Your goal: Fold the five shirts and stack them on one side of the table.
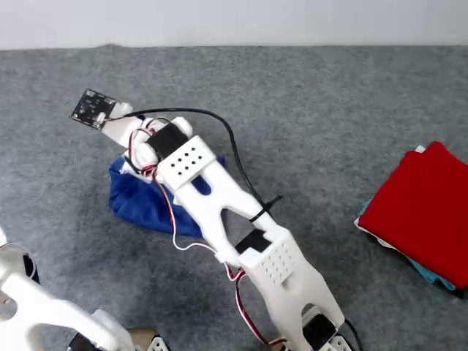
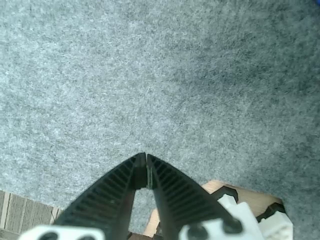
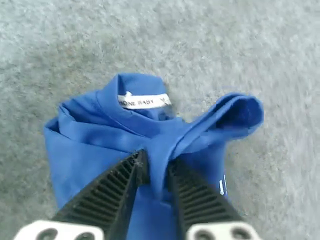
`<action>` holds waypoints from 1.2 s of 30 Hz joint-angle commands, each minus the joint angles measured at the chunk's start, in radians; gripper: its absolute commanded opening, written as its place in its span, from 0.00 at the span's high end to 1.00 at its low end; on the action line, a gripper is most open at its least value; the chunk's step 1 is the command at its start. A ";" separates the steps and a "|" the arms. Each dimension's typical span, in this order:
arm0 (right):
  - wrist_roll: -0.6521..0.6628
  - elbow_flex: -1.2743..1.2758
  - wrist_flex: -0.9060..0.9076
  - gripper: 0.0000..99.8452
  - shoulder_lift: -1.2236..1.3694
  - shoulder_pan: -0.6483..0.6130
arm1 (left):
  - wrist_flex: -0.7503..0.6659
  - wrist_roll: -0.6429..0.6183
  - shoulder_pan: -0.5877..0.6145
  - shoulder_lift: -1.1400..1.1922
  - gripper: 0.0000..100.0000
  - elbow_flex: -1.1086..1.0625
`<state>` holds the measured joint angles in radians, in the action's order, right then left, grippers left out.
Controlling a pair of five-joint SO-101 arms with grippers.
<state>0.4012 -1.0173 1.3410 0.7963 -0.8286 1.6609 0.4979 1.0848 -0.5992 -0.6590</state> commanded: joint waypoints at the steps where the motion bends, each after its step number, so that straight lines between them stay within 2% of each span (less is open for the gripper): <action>1: -0.011 -0.089 0.005 0.78 -0.021 -0.041 | -0.015 -0.009 -0.003 -0.028 0.99 0.008; 6: -0.009 -0.147 0.010 0.78 -0.019 -0.082 | -0.031 -0.009 -0.003 -0.028 0.99 0.008; 9: -0.008 -0.178 0.074 0.79 -0.018 -0.074 | -0.031 -0.009 -0.003 -0.028 0.99 0.010; 15: -0.005 -0.180 0.282 1.00 -0.010 0.045 | -0.029 -0.008 -0.003 -0.028 0.99 0.010; 21: -0.005 -0.167 0.374 0.99 0.042 0.185 | -0.029 -0.008 -0.003 -0.028 0.99 0.010; 24: -0.005 -0.173 0.369 0.99 0.108 0.208 | -0.029 -0.008 -0.003 -0.028 0.99 0.010; 29: -0.005 -0.173 0.318 0.99 0.208 0.148 | -0.029 -0.008 -0.003 -0.028 0.99 0.010; 36: -0.005 -0.199 0.234 0.99 0.259 -0.018 | -0.023 -0.008 0.002 -0.028 0.99 0.010</action>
<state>0.4012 -1.1569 1.5988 1.0802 -0.7702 1.6487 0.4979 1.0848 -0.5992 -0.6590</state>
